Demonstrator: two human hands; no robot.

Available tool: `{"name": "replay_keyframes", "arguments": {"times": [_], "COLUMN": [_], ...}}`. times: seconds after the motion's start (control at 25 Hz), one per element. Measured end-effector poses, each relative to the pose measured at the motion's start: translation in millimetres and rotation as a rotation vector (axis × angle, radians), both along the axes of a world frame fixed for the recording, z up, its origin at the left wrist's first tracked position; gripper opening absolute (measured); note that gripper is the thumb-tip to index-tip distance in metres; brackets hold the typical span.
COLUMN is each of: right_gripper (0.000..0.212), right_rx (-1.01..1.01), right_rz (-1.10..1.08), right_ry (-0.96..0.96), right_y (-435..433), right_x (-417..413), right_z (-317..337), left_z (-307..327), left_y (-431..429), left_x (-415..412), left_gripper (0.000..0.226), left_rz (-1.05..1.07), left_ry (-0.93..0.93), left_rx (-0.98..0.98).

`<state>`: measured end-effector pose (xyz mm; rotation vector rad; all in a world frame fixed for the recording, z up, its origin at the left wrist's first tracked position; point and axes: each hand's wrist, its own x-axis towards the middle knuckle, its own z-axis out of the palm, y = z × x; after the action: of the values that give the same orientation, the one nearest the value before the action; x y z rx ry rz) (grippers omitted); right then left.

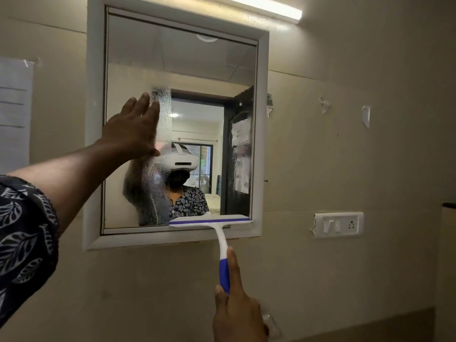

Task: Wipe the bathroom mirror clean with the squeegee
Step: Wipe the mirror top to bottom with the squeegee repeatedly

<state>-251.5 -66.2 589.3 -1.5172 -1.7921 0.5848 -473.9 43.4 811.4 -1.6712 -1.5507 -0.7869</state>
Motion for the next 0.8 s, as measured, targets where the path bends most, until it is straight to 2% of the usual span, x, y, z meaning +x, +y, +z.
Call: {"name": "replay_keyframes", "arguments": {"times": [0.12,0.28,0.4,0.6,0.8], "right_gripper": [0.065,0.051,0.049,0.049,0.049], "right_rx": [0.145,0.612,0.832,0.982,1.033], "right_rz": [-0.026,0.014,-0.008,-0.076,-0.073], "right_ry": [0.064,0.256,0.231,0.196,0.184], "right_y": [-5,7,32,70,93], "right_x": [2,7,4,-1,-6], "right_z": [13,72,138,218,255], "left_z": [1,0,0,-1,0], "left_y": [0,1,-1,0,2], "left_x": [-1,-3,-2,-1,-2], "left_gripper": [0.118,0.118,0.117,0.117,0.117], "left_rz": [-0.003,-0.008,0.000,0.014,0.021], "left_ry": [0.001,0.002,0.004,0.023,0.034], "left_rx": [0.007,0.006,-0.001,0.009,0.015]}}
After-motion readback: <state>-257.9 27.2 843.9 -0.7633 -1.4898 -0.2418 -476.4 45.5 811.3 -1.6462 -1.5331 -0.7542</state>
